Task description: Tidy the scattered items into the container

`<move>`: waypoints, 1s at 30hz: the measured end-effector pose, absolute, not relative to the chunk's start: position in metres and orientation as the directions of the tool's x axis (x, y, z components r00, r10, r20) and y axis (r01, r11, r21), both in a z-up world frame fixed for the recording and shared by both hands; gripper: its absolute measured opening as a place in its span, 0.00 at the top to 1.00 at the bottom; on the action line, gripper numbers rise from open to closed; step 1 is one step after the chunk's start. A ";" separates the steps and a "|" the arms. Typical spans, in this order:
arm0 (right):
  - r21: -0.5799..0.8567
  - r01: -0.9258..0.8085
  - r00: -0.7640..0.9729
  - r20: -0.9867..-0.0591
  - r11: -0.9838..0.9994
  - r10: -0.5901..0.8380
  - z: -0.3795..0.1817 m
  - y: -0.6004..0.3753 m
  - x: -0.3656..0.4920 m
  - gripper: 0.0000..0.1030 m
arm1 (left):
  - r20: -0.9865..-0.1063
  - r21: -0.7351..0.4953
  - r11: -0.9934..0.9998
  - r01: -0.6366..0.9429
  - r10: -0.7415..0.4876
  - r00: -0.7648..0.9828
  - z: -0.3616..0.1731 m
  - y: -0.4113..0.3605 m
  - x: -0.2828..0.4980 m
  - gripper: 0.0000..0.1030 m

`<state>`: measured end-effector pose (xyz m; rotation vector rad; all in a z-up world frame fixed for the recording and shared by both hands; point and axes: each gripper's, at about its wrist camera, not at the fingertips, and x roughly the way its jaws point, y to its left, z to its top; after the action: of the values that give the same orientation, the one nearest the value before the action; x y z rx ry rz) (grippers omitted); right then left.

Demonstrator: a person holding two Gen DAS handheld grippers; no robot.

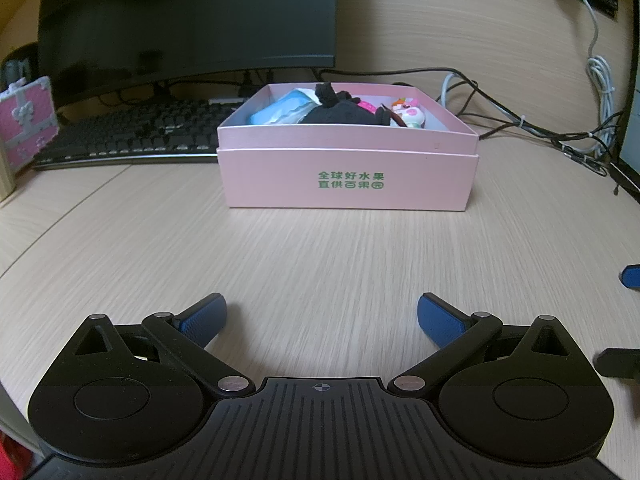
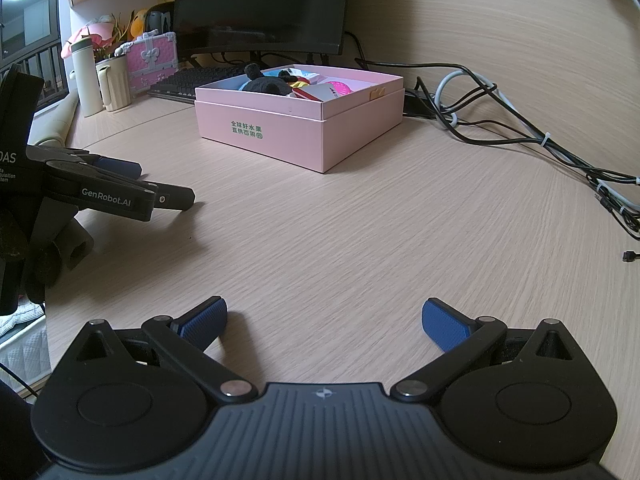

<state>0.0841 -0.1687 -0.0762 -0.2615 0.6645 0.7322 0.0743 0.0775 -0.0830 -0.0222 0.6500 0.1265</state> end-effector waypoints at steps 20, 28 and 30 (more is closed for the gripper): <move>0.005 -0.691 0.552 -0.642 0.723 0.532 -0.076 -0.168 0.084 0.00 | -0.606 0.019 0.992 -0.122 0.109 0.788 -0.083 0.077 0.076 0.00; 0.005 -0.691 0.552 -0.642 0.723 0.531 -0.076 -0.169 0.084 0.00 | -0.606 0.019 0.992 -0.122 0.108 0.788 -0.083 0.078 0.077 0.00; 0.005 -0.691 0.552 -0.642 0.723 0.531 -0.076 -0.168 0.083 0.00 | -0.606 0.018 0.993 -0.120 0.106 0.788 -0.083 0.078 0.077 0.00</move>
<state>0.0834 -0.1683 -0.0760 -0.2615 0.6646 0.7321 0.0767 0.0779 -0.0828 -0.0216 0.6516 0.1217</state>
